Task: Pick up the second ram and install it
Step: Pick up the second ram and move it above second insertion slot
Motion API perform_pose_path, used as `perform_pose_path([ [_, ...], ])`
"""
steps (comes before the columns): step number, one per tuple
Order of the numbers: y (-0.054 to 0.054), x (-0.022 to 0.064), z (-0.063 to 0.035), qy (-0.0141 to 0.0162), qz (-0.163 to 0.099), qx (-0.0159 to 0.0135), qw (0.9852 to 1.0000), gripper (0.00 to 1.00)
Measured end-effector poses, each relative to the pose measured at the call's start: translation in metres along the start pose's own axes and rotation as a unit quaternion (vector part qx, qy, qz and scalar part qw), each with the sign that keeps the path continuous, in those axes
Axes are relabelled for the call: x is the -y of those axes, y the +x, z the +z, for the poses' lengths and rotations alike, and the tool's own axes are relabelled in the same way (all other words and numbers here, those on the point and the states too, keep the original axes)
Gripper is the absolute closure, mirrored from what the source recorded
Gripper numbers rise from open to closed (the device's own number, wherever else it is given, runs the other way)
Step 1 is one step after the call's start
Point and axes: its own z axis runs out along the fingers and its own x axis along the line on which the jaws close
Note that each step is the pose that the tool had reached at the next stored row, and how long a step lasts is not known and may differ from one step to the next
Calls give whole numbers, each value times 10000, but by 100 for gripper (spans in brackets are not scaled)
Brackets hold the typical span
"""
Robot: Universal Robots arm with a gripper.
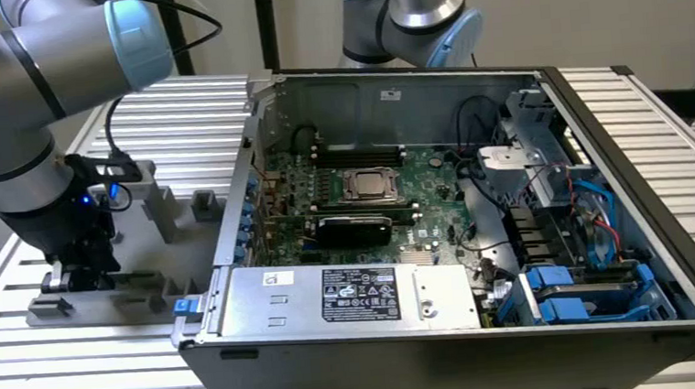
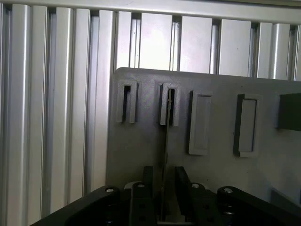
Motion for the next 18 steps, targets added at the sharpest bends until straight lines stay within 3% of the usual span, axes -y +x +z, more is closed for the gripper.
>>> perform_pose_path([
  [4, -1, 1, 1, 0, 0, 0, 10000, 0],
  [5, -1, 1, 0, 0, -1, 0, 10000, 100],
  [18, -2, 4, 0, -1, 0, 0, 10000, 100],
])
